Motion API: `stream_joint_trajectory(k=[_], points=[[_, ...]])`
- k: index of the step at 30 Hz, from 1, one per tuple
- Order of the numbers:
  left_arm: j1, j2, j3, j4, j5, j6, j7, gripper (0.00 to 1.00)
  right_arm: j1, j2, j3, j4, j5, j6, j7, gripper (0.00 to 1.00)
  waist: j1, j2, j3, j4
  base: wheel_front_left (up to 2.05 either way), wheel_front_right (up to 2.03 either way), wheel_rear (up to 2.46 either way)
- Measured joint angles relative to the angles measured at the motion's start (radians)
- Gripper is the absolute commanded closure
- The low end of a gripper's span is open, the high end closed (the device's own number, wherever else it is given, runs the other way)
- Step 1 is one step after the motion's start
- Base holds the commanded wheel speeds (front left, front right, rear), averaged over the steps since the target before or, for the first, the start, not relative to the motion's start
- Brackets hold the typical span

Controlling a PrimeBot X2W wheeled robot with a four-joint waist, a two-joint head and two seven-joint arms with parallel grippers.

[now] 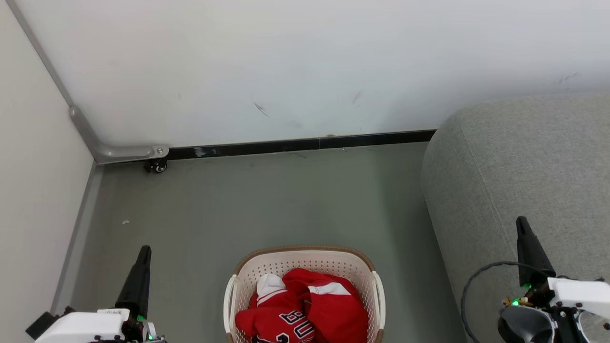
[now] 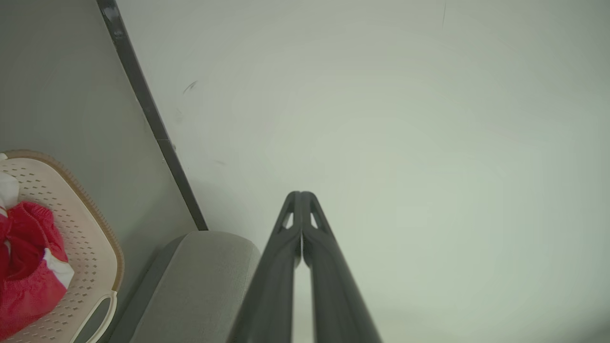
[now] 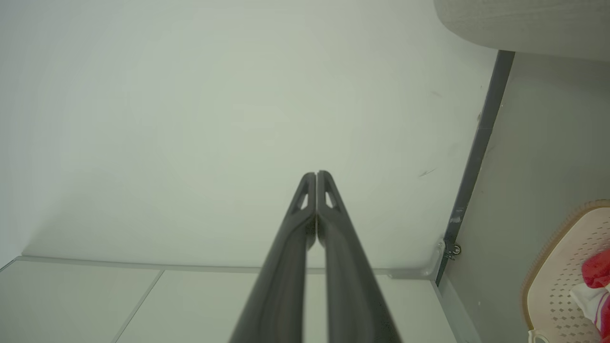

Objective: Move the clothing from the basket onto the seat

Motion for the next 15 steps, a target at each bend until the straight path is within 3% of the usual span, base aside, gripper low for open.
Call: stream_joint_trajectory(k=[4, 5, 15], points=[[0.024, -0.015, -0.004, 0.04, 0.0, 0.0, 0.0, 1.0, 0.031, 0.011, 0.002, 0.037, 0.0, -0.001, -0.001, 1.0, -0.0001, 0.0, 0.0, 0.0, 0.0, 0.0, 0.0], [0.034, -0.019, -0.005, 0.051, 0.0, 0.0, 0.0, 0.0, 0.044, 0.015, 0.003, 0.047, 0.0, -0.001, -0.001, 0.0, -0.0001, 0.0, 0.0, 0.0, 0.0, 0.0, 0.0], [0.051, -0.021, -0.032, 0.05, 0.011, 0.0, -0.03, 0.0, 0.062, 0.02, 0.023, 0.049, -0.012, -0.002, -0.024, 0.0, 0.0, 0.0, -0.001, 0.0, 0.0, 0.0, 0.0]])
